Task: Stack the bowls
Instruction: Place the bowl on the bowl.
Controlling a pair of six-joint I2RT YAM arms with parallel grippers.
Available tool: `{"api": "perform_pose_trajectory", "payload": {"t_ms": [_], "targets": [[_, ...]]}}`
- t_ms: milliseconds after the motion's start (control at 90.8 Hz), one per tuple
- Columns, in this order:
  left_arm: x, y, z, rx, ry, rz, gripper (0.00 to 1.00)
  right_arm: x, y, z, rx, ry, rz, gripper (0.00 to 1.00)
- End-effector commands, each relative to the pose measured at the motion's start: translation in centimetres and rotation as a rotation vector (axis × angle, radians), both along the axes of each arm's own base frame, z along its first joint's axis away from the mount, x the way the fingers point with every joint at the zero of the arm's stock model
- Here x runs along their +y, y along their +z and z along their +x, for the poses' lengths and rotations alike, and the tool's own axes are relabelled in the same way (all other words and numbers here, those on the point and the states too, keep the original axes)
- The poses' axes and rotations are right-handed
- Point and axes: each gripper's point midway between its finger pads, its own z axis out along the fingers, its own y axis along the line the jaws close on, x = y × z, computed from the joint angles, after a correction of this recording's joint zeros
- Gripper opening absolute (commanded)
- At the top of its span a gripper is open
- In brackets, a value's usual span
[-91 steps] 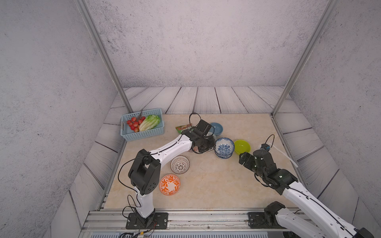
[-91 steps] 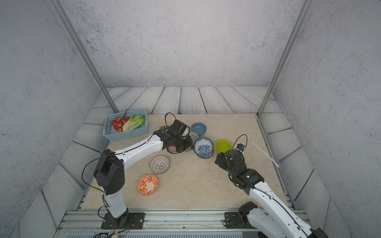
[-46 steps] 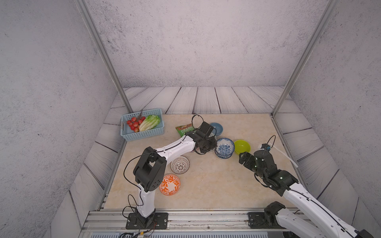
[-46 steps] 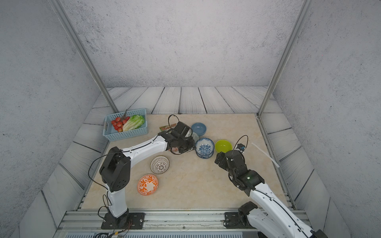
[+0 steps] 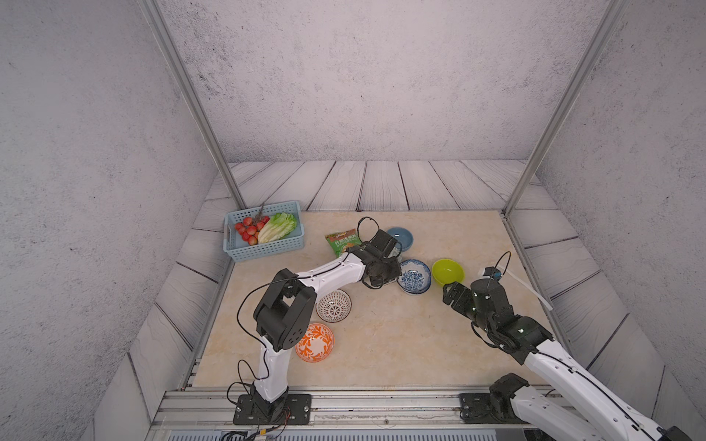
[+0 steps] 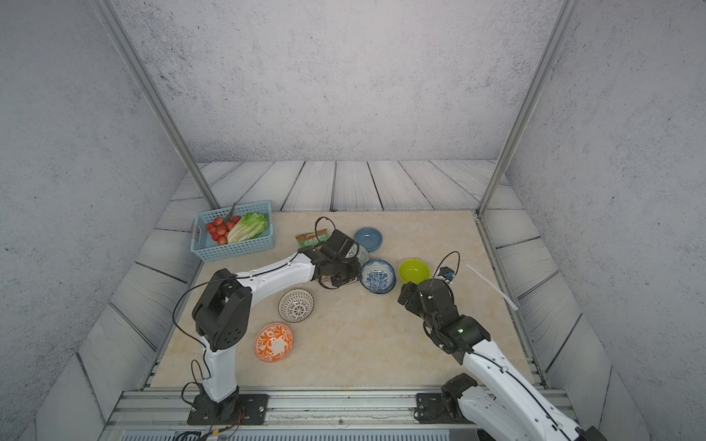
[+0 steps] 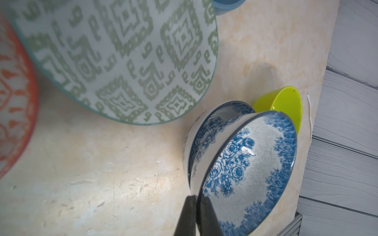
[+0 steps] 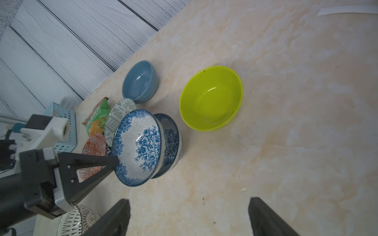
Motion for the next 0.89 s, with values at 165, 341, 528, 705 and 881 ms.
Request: {"api": "perform_pose_trajectory", "payload": {"t_ms": [165,341,528,705,881], "targets": [[-1.4,0.1,1.3,-0.055,-0.01,-0.027,0.0,0.0,0.1,-0.1,-0.007,-0.001,0.013,0.92],[-2.3,-0.1,1.4,-0.057,-0.025,-0.023,0.0,0.0,0.1,-0.1,-0.009,-0.001,0.014,0.92],[-2.1,-0.7,1.2,-0.052,-0.017,0.001,0.0,0.0,0.1,-0.2,-0.012,0.0,0.016,0.92],[-2.2,-1.2,0.9,-0.042,-0.028,0.005,0.0,-0.1,0.1,-0.1,-0.012,-0.001,0.016,0.92],[-2.0,-0.9,0.6,-0.045,-0.029,0.008,0.31,-0.1,0.1,-0.2,-0.01,-0.001,0.014,0.92]]}}
